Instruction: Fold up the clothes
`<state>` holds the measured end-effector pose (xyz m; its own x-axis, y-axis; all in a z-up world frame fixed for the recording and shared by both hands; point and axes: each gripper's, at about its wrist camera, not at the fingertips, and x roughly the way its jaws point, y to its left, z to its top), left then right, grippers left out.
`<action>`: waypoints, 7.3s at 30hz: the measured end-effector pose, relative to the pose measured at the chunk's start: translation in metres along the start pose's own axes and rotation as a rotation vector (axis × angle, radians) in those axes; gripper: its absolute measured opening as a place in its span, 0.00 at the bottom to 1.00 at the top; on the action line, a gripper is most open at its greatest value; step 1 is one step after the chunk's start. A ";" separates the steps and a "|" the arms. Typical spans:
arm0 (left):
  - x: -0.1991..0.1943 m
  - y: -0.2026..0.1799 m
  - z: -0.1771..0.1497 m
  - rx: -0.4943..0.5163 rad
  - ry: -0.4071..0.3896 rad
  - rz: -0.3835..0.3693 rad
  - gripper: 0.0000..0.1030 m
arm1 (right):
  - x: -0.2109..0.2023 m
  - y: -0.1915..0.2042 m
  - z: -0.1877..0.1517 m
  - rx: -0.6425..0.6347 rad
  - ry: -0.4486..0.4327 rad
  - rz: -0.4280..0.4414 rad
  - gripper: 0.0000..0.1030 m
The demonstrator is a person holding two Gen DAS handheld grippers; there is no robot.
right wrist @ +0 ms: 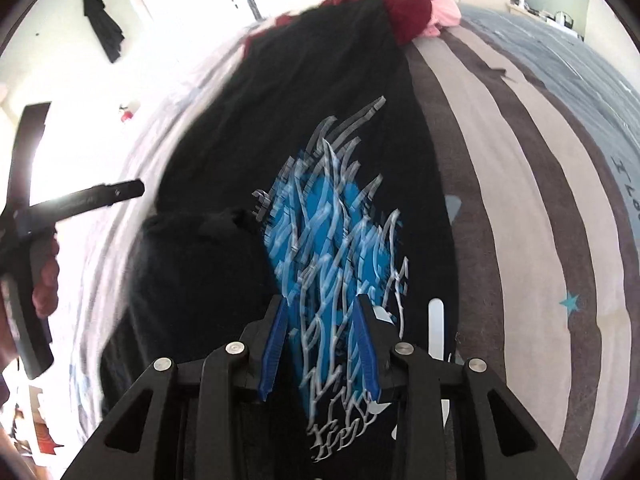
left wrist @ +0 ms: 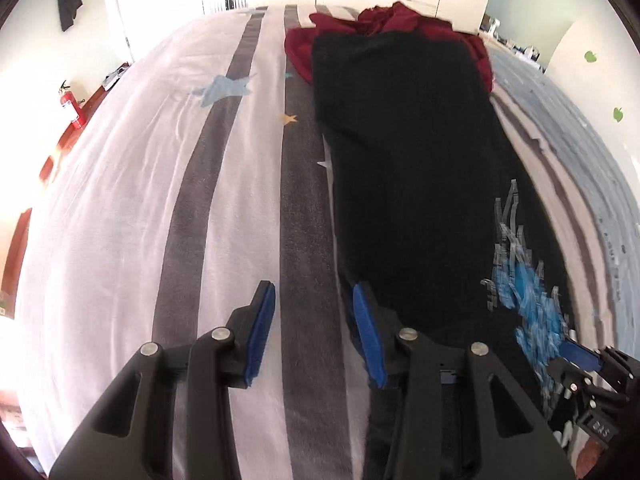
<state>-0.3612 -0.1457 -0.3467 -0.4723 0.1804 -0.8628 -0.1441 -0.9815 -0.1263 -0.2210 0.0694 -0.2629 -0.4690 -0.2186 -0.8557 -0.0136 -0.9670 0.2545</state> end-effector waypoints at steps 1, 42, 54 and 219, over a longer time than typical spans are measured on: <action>-0.005 -0.003 -0.008 0.006 0.009 -0.025 0.38 | -0.004 0.003 0.001 -0.007 -0.009 0.023 0.29; -0.130 -0.010 -0.193 -0.027 0.172 -0.041 0.49 | -0.078 -0.028 -0.126 -0.049 0.113 0.018 0.28; -0.080 -0.023 -0.208 -0.119 0.179 -0.046 0.70 | -0.056 -0.051 -0.134 0.031 0.110 -0.008 0.36; -0.018 0.041 0.044 -0.100 -0.010 -0.043 0.36 | 0.019 -0.044 0.134 -0.055 -0.104 0.120 0.30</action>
<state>-0.3968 -0.1861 -0.3149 -0.4762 0.2230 -0.8506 -0.0775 -0.9742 -0.2121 -0.3477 0.1249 -0.2299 -0.5529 -0.3208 -0.7690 0.0951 -0.9412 0.3242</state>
